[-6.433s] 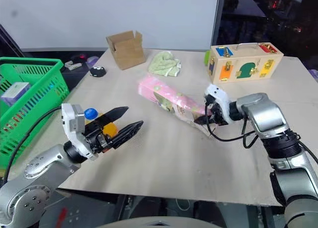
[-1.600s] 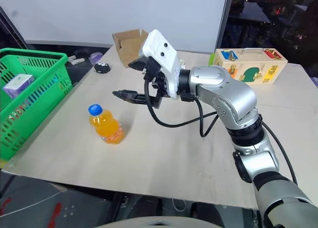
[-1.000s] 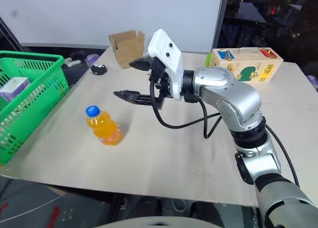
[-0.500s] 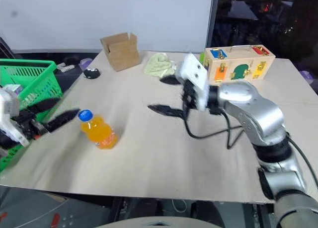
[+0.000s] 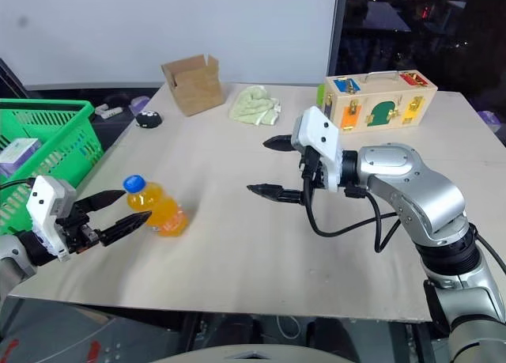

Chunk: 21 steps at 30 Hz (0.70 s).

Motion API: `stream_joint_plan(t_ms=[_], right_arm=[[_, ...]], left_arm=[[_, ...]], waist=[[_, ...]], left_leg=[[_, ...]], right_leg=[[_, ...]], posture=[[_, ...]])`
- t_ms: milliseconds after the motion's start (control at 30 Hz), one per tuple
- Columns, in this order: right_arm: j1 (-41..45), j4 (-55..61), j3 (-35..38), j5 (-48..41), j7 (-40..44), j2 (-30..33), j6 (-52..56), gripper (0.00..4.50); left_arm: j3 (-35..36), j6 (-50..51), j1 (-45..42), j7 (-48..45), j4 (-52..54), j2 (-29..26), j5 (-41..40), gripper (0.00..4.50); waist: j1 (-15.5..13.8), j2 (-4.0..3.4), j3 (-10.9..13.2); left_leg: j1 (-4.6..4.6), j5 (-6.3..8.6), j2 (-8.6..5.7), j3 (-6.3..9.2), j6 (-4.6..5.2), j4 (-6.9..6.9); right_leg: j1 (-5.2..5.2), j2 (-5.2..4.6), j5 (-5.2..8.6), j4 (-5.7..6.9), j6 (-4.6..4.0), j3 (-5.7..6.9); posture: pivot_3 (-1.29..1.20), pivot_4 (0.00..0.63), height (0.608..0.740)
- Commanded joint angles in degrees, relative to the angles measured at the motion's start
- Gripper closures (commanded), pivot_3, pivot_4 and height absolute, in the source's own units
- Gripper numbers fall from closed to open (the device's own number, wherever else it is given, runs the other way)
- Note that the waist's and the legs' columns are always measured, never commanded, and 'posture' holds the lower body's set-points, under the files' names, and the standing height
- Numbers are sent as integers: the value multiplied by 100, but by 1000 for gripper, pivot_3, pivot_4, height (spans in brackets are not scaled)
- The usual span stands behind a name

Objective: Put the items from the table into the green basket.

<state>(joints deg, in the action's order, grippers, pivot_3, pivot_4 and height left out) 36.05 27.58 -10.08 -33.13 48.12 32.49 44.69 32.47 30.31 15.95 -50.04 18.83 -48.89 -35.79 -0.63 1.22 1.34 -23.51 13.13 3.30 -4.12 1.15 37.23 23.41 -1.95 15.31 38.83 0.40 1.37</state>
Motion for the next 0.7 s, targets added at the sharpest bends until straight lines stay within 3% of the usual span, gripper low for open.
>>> stream_joint_plan(t_ms=[33,400,500,600,700], right_arm=[[3,150,166,-23,-38,16,-127,0],[-86,325,118,-64,246,182,-256,0],[-53,353,107,-86,224,157,-223,0],[8,364,66,-109,208,92,-203,0],[129,336,-4,-150,299,8,-241,0]], left_arm=[[-175,-186,-261,90,-4,42,176,32],[-898,-489,-728,344,-477,448,765,32],[-1073,-621,-843,291,-675,536,853,899],[-1164,-735,-945,307,-802,631,889,2095],[-1011,-720,-948,268,-701,722,630,2244]], waist=[[-16,-1,0],[8,0,0],[5,-2,1],[7,-2,0],[23,-5,0]], left_leg=[[-8,0,-1,1,0,1],[-10,0,0,4,1,4],[-9,0,0,4,1,4],[-5,0,0,4,1,5],[2,-1,1,3,1,5]], right_leg=[[6,0,0,0,1,1],[8,4,-1,3,1,2],[8,3,-1,3,1,1],[5,1,-1,5,1,2],[3,2,-1,8,1,-2]], posture=[[40,0,740],[20,0,740],[13,0,740],[6,0,740],[6,0,740]])
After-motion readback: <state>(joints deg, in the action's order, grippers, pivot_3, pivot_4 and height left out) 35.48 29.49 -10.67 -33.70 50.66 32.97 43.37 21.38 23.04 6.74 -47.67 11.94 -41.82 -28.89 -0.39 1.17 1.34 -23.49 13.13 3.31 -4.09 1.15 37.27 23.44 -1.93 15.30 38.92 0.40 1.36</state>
